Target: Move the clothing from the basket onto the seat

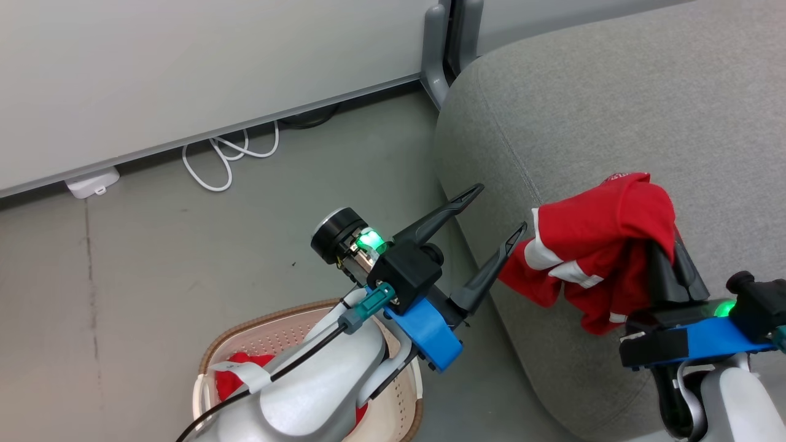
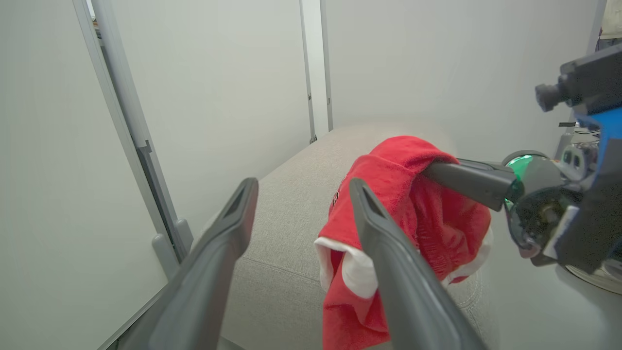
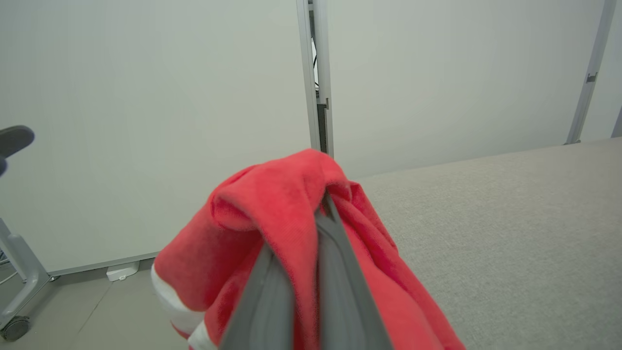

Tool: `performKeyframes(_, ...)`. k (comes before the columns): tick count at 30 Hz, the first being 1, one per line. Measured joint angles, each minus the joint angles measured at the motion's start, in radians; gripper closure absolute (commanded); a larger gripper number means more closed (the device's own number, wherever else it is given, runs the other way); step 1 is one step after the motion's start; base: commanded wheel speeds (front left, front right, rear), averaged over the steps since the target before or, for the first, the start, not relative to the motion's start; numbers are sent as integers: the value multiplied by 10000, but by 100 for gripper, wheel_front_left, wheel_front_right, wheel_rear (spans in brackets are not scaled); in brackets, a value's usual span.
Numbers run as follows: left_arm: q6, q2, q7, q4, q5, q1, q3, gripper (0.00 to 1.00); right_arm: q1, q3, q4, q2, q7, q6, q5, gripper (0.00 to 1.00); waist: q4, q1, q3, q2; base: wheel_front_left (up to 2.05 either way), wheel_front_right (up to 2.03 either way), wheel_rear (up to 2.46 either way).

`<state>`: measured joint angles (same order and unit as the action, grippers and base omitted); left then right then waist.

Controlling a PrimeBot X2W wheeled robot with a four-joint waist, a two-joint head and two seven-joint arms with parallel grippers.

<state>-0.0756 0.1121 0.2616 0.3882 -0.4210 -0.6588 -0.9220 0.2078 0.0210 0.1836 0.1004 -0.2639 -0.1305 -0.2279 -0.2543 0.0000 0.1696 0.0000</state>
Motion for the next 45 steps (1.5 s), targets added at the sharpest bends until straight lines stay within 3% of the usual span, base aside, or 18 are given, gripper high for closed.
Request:
performKeyframes(5, -13, 2, 2, -38, 90, -152, 13, 0, 178, 387, -570, -35, 0, 0, 86, 100, 32, 0, 283, 0, 0, 0, 0)
performKeyframes(14, 0, 142, -59, -251, 428, -780, 0, 0, 2005, 1335, -1806, 259, -2, 0, 437, 100, 61, 0, 1423, 0, 0, 0, 0)
performKeyframes(25, -40, 679, -591, -832, 909, -1957, -42, 0, 5255, 3400, -2257, 1304, 0, 0, 579, 100, 39, 2, 3758, -1, 0, 0, 0)
performKeyframes(35, 86, 1221, -918, -1582, 1187, -2546, 77, 0, 7217, 4334, -631, 2869, -2, 0, 107, 100, -19, 3, 5499, -1, 0, 0, 0)
performKeyframes(45, 165, 1509, -1060, -2052, 1336, -2776, 36, 0, 7631, 4255, 2406, 3060, 0, 0, 424, 100, 26, 3, 6535, -1, 0, 0, 0)
